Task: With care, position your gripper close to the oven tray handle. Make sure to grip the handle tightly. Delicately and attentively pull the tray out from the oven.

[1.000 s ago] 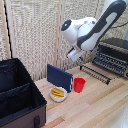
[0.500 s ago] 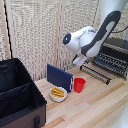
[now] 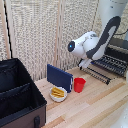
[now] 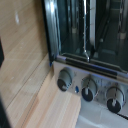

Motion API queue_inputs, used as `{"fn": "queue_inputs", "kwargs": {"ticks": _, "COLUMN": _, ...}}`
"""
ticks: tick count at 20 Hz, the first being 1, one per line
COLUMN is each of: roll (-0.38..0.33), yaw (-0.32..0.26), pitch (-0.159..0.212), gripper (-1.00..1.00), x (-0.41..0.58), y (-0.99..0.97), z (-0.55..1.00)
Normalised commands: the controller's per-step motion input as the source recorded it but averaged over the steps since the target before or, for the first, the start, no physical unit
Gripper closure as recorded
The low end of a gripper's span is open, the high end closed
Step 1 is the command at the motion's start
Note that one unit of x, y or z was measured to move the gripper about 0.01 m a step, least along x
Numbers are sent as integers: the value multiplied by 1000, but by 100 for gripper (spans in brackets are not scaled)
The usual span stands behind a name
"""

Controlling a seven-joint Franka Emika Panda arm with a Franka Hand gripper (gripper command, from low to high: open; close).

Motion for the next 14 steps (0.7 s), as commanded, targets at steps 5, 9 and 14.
{"fn": "queue_inputs", "kwargs": {"ticks": 5, "roll": -30, "yaw": 122, "pitch": 5, "gripper": -100, "x": 49, "y": -746, "z": 0}}
{"fn": "queue_inputs", "kwargs": {"ticks": 9, "roll": 4, "yaw": 199, "pitch": 24, "gripper": -100, "x": 78, "y": -706, "z": 0}}
{"fn": "queue_inputs", "kwargs": {"ticks": 14, "roll": 21, "yaw": 195, "pitch": 28, "gripper": -100, "x": 53, "y": -720, "z": 0}}
